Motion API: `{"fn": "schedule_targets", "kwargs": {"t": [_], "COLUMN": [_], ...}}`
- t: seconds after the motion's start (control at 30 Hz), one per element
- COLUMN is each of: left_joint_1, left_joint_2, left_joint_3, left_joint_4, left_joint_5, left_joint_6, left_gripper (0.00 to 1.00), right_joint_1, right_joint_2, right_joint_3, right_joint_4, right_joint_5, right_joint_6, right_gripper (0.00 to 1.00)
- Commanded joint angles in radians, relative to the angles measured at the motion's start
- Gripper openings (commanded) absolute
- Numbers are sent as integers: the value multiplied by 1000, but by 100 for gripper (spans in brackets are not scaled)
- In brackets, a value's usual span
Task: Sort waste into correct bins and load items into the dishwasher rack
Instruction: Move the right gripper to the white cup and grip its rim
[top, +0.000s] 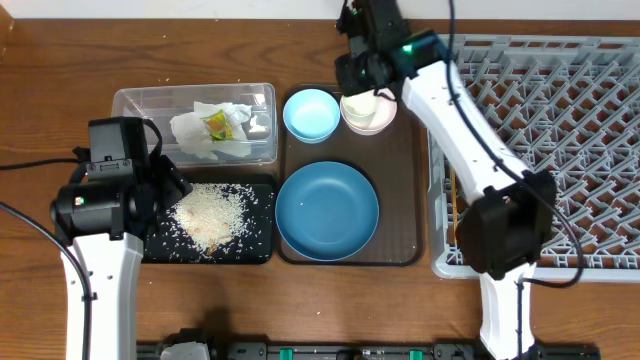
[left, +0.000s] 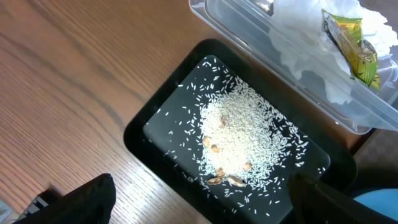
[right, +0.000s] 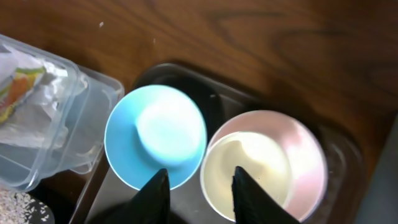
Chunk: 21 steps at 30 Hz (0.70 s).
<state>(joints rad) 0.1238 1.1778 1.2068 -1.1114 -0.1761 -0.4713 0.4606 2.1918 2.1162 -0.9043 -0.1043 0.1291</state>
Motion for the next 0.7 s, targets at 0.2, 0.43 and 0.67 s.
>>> {"fn": "schedule_targets", "kwargs": {"t": [0.2, 0.43, 0.67], "left_joint_1": [5, 5, 5], "left_joint_2": [-2, -2, -2], "left_joint_3": [20, 20, 20], "left_joint_4": [-3, -3, -3], "left_joint_5": [-19, -19, -19], "left_joint_6": [-2, -2, -2], "left_gripper": [91, 91, 91], "right_joint_1": [45, 45, 42], "right_joint_2": [132, 142, 70], "right_joint_3": [23, 23, 23], "right_joint_4": [-10, 11, 37], "right_joint_5": [15, 29, 37], "right_joint_6": [12, 12, 3], "right_gripper": [11, 15, 16]}}
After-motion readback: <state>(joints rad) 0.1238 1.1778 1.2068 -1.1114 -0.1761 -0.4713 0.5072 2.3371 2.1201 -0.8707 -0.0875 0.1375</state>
